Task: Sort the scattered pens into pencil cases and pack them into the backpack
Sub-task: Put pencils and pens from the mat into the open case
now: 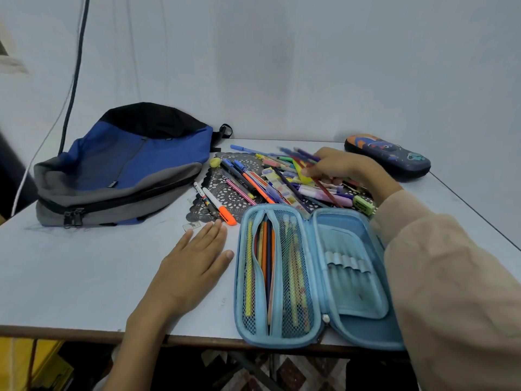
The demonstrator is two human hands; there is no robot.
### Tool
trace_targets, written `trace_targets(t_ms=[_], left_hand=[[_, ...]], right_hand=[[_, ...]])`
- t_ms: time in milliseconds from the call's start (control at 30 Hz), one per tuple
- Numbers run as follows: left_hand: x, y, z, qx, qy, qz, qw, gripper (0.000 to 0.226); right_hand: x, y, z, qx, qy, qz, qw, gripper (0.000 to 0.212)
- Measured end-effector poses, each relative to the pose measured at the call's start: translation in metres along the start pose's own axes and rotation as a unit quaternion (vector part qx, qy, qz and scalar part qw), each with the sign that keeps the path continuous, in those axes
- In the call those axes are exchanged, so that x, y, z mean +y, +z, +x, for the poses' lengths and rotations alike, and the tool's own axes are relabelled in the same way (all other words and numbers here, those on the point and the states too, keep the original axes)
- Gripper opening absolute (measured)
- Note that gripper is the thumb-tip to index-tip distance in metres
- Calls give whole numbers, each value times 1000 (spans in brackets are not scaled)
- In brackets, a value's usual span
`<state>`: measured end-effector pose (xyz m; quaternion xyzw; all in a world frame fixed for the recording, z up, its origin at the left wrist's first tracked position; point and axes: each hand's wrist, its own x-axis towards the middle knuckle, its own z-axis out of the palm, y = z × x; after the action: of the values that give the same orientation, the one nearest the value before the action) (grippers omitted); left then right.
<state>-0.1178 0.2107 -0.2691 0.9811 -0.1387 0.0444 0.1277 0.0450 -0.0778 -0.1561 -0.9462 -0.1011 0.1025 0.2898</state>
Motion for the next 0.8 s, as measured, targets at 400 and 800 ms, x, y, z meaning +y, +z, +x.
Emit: trace_targets(t_ms=[400,800], left_hand=[[-1,-1,0,2,-2,-20,1000,89],[55,-42,11,158,-136,-696,687,37]], right_hand=[[7,0,-11,153,-41,495,854,29],[-80,0,-68,88,-224,662,710,40]])
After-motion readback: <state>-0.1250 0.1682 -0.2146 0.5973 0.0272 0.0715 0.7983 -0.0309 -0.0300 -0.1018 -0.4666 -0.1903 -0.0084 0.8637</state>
